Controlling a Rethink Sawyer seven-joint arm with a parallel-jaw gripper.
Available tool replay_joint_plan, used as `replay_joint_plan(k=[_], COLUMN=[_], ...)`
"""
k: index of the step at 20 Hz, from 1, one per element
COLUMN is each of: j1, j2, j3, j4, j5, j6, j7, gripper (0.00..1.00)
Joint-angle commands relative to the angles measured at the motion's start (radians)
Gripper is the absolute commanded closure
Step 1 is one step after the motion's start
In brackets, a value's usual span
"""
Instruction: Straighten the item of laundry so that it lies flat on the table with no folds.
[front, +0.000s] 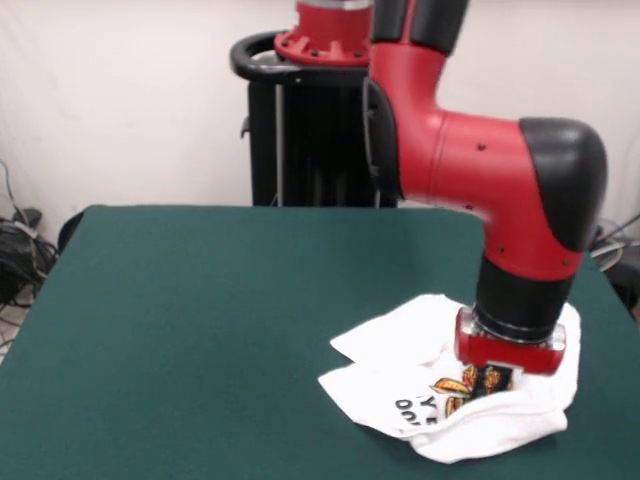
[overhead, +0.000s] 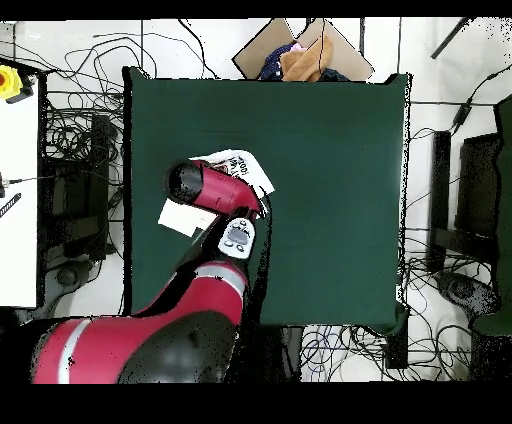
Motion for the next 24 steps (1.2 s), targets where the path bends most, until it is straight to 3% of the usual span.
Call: replay_joint_plan(k=[1,14,19,24], j1=[0.054,-0.049,-0.058,-0.054], j2=[0.034,-0.052,-0.054,-0.060], j3=[-0.149,-0.039,-0.012,-0.002], j4=[-0.082,0.004,0.072,0.116], j5=[-0.028,-0.054,-0.084,-0.111], j6=[0.268,0.252,0.164,0.171], j7=[0.291,0.160,0.133,0.124], gripper=[1.00,1.00,1.00,1.00])
